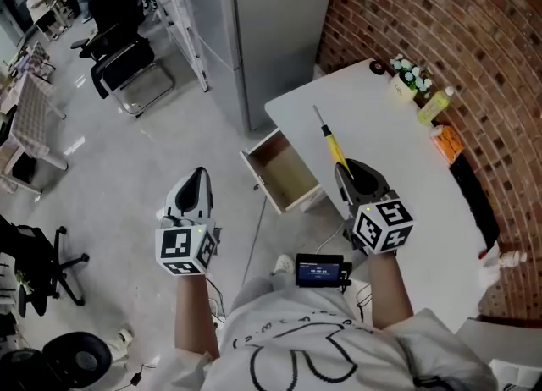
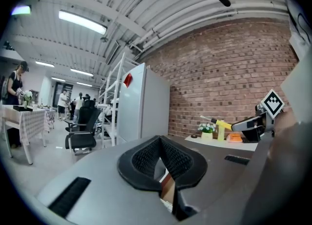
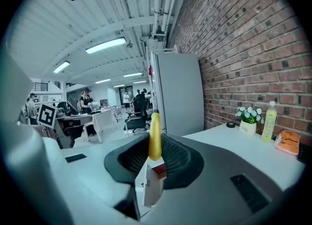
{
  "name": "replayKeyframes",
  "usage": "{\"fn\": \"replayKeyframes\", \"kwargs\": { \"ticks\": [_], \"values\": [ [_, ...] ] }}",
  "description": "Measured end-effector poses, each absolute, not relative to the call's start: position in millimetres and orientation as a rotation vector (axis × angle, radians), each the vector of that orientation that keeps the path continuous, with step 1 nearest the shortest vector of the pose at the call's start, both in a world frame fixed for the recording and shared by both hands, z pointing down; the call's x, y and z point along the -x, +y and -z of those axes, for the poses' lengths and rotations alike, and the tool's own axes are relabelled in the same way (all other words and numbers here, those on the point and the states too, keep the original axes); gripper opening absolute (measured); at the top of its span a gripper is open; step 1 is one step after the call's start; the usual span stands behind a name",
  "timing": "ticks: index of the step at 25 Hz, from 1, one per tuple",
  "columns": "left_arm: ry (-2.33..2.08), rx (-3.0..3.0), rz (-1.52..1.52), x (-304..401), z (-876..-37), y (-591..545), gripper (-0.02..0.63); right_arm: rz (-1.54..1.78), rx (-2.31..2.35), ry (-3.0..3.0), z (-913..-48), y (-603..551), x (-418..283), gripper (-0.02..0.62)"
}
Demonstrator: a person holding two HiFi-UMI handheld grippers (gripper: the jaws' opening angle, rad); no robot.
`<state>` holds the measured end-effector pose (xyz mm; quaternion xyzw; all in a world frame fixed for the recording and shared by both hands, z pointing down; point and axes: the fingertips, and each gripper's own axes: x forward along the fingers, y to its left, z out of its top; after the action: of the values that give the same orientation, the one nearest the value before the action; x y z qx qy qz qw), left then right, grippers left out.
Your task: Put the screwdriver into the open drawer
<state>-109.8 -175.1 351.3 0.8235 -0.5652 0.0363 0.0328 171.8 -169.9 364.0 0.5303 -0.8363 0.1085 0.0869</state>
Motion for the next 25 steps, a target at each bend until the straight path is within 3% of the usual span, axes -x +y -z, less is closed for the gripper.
{"fn": "replayKeyframes", "kwargs": {
  "ticks": [15,25],
  "values": [
    [-1.819,-2.38,-0.115,215.2,-371.3,-225.5,0.011,-0.35,-1.469,-2.476,-375.8,-243.2,-86.7,0.071],
    [-1.716,-2.363,-0.159,234.8,-407.6,-254.8,0.012,-0.42,-1.431,-2.414,-412.6,-273.1,-52.0,0.071]
  ]
}}
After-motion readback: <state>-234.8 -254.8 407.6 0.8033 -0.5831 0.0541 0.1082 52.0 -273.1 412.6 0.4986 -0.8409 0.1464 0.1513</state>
